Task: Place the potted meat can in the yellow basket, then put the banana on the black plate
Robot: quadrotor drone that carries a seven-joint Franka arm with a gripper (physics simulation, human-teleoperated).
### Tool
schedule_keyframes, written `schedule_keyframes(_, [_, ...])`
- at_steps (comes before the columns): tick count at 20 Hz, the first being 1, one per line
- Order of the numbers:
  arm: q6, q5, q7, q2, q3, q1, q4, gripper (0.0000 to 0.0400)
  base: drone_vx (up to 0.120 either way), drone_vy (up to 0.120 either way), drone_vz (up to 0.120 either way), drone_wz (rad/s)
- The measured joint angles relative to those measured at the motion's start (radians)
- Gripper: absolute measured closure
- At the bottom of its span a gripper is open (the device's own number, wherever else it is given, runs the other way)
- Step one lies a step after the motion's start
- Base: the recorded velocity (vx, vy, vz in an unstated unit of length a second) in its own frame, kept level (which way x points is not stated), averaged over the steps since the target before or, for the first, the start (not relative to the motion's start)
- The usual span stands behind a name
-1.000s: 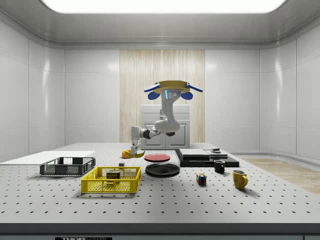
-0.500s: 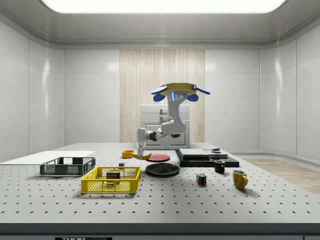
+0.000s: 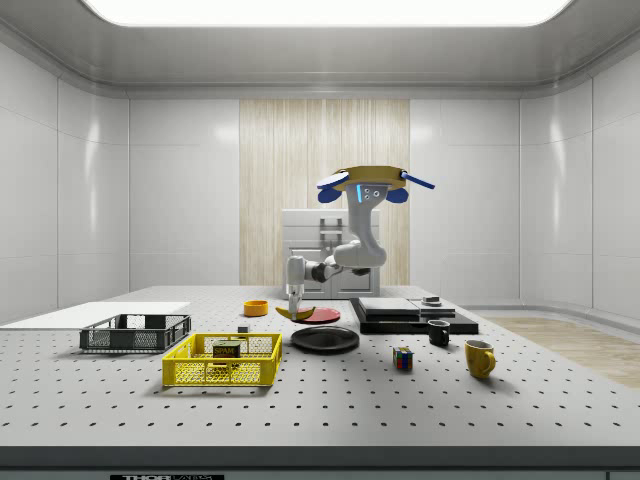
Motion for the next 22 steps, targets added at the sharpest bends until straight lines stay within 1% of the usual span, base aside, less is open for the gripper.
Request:
schedule_keyframes(9, [0.002,0.001,0.000,-0.002,0.000,-0.001,0.000,0.0205,-0.120,0.000,0.000,0.000])
schedule_keyframes(13, [0.002,0.001,0.001,-0.002,0.000,-0.001,0.000,0.0205,-0.120,0.090,0.000,0.000])
schedule_keyframes(19, [0.003,0.001,0.001,-0.003,0.000,-0.001,0.000,0.0205,-0.120,0.000,0.000,0.000])
schedule_keyframes(20, [0.003,0.001,0.001,-0.003,0.000,-0.001,0.000,0.0205,-0.080,0.000,0.000,0.000])
schedule_keyframes(22, [0.006,-0.004,0.004,-0.004,-0.006,-0.002,0.002,0.0205,0.000,0.000,0.000,0.000])
